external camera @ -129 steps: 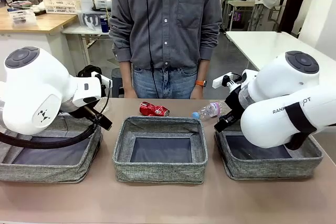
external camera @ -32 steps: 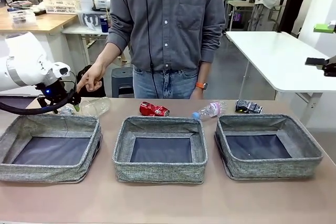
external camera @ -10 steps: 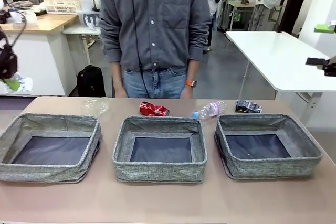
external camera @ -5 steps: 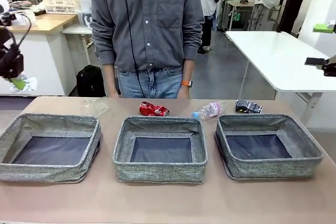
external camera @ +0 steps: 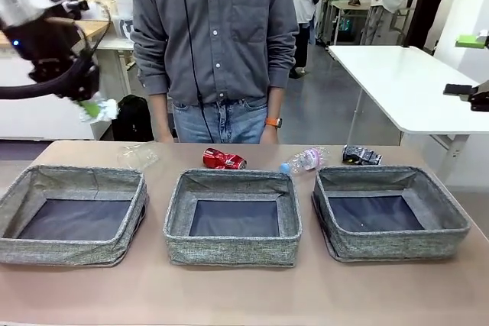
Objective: Sort the waste into the appropriate baskets.
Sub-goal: Pick up the waste item pointed out by the person.
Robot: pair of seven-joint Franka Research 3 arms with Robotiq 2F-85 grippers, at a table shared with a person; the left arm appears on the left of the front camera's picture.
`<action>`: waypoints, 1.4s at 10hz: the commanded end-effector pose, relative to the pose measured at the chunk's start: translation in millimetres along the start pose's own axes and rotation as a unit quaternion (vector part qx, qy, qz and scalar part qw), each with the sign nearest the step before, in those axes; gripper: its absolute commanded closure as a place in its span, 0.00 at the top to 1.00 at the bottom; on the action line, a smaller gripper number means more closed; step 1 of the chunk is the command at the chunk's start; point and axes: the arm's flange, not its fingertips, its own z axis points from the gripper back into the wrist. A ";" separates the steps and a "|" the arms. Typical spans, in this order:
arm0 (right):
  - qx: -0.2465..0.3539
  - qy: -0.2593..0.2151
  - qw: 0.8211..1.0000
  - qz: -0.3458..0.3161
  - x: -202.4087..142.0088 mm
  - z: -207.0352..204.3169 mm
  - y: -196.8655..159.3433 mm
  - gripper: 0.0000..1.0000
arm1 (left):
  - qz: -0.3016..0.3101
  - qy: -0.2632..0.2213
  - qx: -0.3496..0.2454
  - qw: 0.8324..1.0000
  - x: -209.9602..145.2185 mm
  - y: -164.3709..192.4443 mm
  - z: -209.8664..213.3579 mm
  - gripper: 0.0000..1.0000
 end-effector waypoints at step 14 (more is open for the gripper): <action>0.010 -0.007 1.000 -0.007 1.6 -3.4 3.7 1.00 | -0.029 -0.005 0.011 1.000 148.6 -235.3 84.9 0.06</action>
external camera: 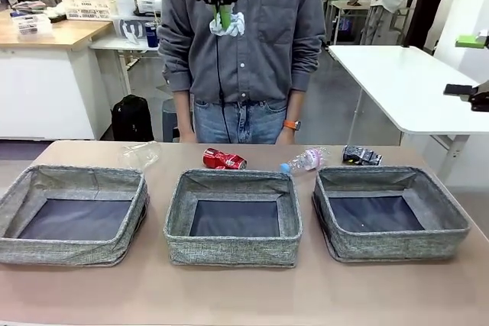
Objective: Sort the waste into the appropriate baskets.
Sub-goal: Pick up the waste item pointed out by the person, then place the picked waste into the Fabric basket indicated by the person.
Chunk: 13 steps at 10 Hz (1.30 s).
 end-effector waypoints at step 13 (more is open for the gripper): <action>0.011 -0.007 1.000 -0.007 1.6 -3.5 3.7 1.00 | 0.000 -0.001 -0.024 1.000 1.5 -2.3 7.5 0.06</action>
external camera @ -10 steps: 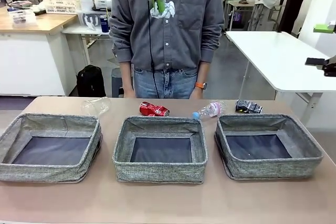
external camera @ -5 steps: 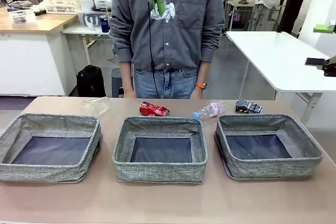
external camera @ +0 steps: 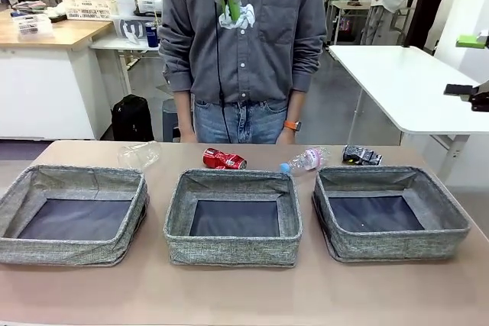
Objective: Sort the waste into the appropriate baskets.
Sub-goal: Place the picked waste into the Fabric basket indicated by the person.
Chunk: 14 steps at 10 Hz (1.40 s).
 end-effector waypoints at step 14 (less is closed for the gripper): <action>0.011 -0.007 1.000 -0.007 1.6 -3.5 3.7 1.00 | 0.001 -0.002 0.003 1.000 -0.5 0.5 1.4 0.06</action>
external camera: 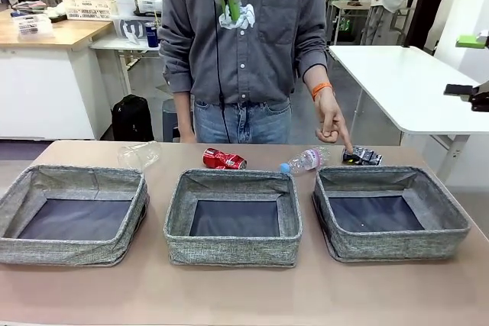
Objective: Sort the waste into the appropriate baskets.
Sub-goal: Place the picked waste into the Fabric basket indicated by the person.
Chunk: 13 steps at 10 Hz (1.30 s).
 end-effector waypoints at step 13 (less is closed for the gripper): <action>-0.157 -0.116 0.979 0.061 -21.1 257.6 38.9 1.00 | -0.084 0.048 -0.209 0.973 30.6 -165.9 -286.7 0.06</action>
